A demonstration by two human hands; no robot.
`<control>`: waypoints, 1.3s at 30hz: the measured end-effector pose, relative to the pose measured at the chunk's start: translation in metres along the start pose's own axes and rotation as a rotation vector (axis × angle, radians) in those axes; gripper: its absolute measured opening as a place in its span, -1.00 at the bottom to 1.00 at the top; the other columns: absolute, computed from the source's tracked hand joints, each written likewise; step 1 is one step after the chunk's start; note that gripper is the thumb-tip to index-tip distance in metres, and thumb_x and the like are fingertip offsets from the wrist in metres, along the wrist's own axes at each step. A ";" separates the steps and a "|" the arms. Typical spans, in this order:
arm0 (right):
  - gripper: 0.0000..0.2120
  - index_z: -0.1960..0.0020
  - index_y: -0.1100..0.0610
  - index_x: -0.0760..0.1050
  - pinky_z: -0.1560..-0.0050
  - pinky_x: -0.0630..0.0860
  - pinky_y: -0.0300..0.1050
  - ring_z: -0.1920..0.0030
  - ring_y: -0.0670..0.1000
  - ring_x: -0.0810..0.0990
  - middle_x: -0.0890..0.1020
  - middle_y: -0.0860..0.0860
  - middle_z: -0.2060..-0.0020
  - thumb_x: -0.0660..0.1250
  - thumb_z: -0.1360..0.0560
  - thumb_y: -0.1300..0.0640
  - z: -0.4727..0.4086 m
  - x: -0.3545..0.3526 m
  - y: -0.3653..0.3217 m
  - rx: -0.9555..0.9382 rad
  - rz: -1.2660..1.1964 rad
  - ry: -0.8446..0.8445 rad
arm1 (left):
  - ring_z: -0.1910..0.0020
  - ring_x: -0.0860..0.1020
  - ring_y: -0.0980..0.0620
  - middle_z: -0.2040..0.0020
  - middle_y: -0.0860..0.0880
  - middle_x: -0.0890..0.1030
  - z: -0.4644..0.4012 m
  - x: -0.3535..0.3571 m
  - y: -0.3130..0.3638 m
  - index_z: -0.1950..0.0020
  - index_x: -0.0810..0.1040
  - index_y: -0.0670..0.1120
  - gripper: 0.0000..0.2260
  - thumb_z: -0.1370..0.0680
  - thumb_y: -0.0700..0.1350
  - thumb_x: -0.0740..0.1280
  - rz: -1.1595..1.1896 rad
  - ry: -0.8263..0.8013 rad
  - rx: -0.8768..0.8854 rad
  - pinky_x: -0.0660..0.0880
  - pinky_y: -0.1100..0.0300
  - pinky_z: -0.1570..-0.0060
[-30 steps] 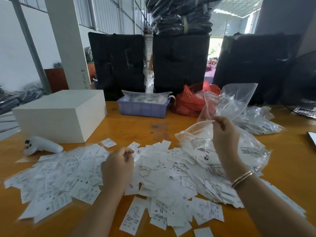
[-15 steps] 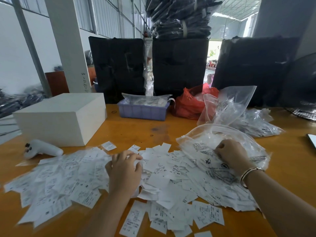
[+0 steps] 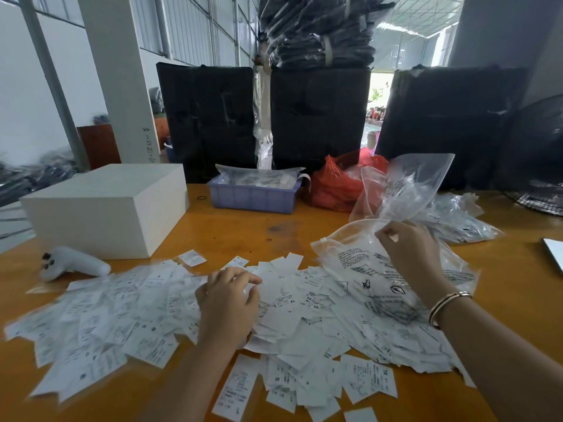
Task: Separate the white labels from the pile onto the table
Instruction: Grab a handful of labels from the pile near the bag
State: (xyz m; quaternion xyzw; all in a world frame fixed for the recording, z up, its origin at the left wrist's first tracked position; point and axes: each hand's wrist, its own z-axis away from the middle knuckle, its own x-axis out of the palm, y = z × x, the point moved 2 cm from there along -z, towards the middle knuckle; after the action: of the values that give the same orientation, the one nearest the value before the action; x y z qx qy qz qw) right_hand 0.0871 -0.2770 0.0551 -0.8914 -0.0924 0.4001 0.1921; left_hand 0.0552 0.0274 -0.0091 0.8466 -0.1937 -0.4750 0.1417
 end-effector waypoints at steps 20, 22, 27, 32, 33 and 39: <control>-0.89 0.19 0.08 0.55 0.52 0.31 -0.28 0.55 -0.09 0.40 0.52 -0.06 0.55 0.36 -0.51 0.17 0.089 0.044 -0.102 0.166 -0.935 -0.514 | 0.20 0.60 0.17 0.21 0.06 0.67 0.003 -0.005 0.023 0.17 0.64 0.05 -0.75 -0.48 0.16 0.25 0.946 -0.410 -0.099 0.50 0.34 0.16; -0.86 0.22 0.04 0.54 0.52 0.29 -0.24 0.55 -0.10 0.36 0.48 -0.08 0.57 0.36 -0.51 0.17 0.091 0.049 -0.101 0.151 -0.911 -0.482 | 0.20 0.59 0.23 0.22 0.13 0.67 0.004 0.001 0.022 0.14 0.63 0.07 -0.90 -0.53 0.01 0.34 0.863 -0.437 -0.091 0.47 0.41 0.17; -0.95 0.11 0.00 0.52 0.52 0.34 -0.26 0.55 -0.11 0.44 0.55 -0.03 0.49 0.34 -0.53 0.11 0.094 0.054 -0.102 0.086 -0.916 -0.526 | 0.18 0.58 0.29 0.23 0.23 0.65 0.003 0.008 0.017 0.17 0.61 0.09 -0.89 -0.50 -0.12 0.41 0.737 -0.357 -0.084 0.47 0.45 0.19; -0.82 -0.01 -0.03 0.51 0.46 0.42 -0.28 0.43 -0.06 0.59 0.66 -0.03 0.33 0.36 -0.50 0.23 0.097 0.055 -0.100 0.088 -0.933 -0.644 | 0.34 0.55 0.17 0.34 0.05 0.63 0.002 0.008 0.011 0.24 0.58 -0.07 -0.86 -0.46 -0.05 0.45 0.824 -0.234 -0.219 0.48 0.32 0.31; -0.81 0.00 -0.01 0.52 0.45 0.43 -0.28 0.42 -0.06 0.59 0.67 -0.03 0.33 0.33 -0.51 0.27 0.096 0.054 -0.099 0.108 -0.943 -0.626 | 0.37 0.55 0.19 0.36 0.05 0.63 0.002 0.008 0.011 0.25 0.57 -0.09 -0.83 -0.46 -0.04 0.44 0.852 -0.223 -0.239 0.47 0.35 0.33; -0.85 0.09 0.11 0.58 0.46 0.45 -0.29 0.43 -0.06 0.58 0.68 0.01 0.29 0.29 -0.52 0.32 0.078 0.045 -0.082 0.246 -1.057 -0.381 | 0.31 0.61 0.19 0.30 0.04 0.68 0.001 0.008 0.011 0.19 0.55 -0.13 -0.86 -0.52 -0.10 0.38 0.969 -0.172 -0.345 0.49 0.39 0.34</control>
State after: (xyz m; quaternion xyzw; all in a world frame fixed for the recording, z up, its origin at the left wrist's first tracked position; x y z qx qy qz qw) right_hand 0.0574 -0.1672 0.0113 -0.6071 -0.5113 0.4111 0.4483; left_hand 0.0564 0.0139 -0.0108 0.5821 -0.4933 -0.4479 0.4661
